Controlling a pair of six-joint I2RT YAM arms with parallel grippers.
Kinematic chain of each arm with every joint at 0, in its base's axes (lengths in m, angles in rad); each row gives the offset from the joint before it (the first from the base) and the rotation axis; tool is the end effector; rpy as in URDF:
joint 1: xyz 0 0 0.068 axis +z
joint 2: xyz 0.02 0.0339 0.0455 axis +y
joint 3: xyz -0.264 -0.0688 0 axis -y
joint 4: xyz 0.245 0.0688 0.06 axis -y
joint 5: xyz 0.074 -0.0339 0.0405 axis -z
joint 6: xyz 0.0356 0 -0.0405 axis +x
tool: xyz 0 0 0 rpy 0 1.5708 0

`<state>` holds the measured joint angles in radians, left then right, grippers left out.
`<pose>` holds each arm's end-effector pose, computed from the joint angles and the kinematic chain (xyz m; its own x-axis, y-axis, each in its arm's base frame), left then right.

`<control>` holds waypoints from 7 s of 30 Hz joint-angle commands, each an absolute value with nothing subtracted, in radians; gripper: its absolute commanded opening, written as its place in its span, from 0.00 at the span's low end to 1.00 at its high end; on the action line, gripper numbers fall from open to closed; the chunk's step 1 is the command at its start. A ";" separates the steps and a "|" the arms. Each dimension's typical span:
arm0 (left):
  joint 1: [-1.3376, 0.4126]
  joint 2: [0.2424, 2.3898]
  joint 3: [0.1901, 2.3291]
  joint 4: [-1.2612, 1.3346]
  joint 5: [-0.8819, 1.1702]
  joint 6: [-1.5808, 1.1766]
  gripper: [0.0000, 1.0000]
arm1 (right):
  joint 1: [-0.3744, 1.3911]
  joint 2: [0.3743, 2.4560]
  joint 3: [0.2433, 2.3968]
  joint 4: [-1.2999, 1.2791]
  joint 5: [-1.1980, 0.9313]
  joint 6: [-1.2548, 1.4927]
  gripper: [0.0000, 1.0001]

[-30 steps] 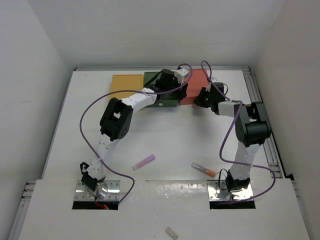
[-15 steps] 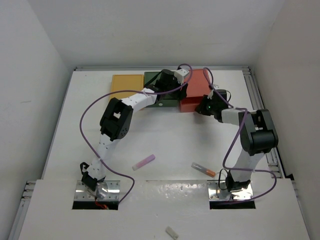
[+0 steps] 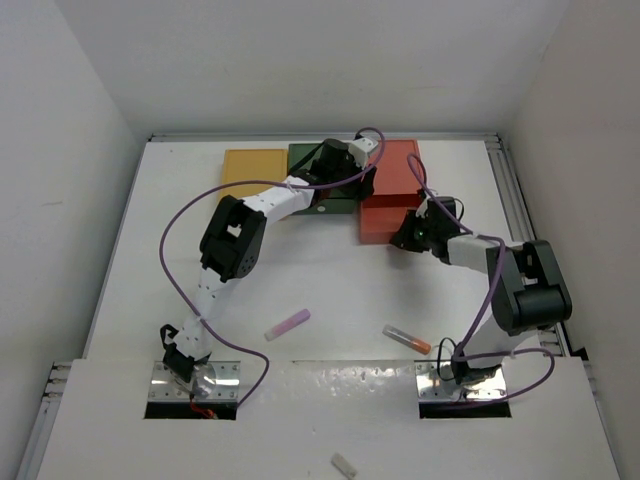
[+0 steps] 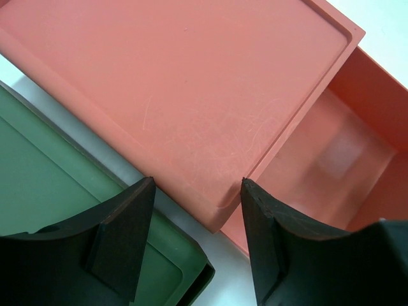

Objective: Sort the stationery into containers
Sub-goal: Open the drawer in the storage box, then pick up the stationery from the center of the board, then place the stationery in the drawer, then pick up the stationery from the center of the board, then place the stationery in the drawer.

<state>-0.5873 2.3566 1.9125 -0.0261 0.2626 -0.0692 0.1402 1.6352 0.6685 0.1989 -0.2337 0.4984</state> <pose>0.4530 -0.3127 0.1999 -0.4266 0.2037 -0.8812 0.6999 0.6914 -0.1790 0.2996 0.0506 0.1339 -0.7479 0.3641 -0.5550 0.0644 0.8720 0.4852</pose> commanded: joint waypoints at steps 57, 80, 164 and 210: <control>-0.408 1.324 1.106 -0.519 0.158 0.150 0.71 | 0.768 1.302 0.620 -0.759 -0.060 -0.196 0.55; -0.296 1.388 1.149 -0.477 0.190 0.135 0.71 | 0.704 1.465 0.923 -0.725 0.025 -0.373 0.00; 0.216 1.433 1.144 -0.456 0.722 -0.081 0.70 | 1.135 1.919 1.351 -0.591 -0.337 -0.531 0.46; -0.138 1.517 1.345 -0.385 0.454 0.068 0.68 | 0.333 1.716 1.355 -0.565 -0.292 -0.850 0.01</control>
<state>-0.0952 1.4940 1.2362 -0.4343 0.4919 0.0662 0.3683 1.6718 1.3491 -0.5945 -0.2653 -0.7811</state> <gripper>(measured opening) 0.678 0.242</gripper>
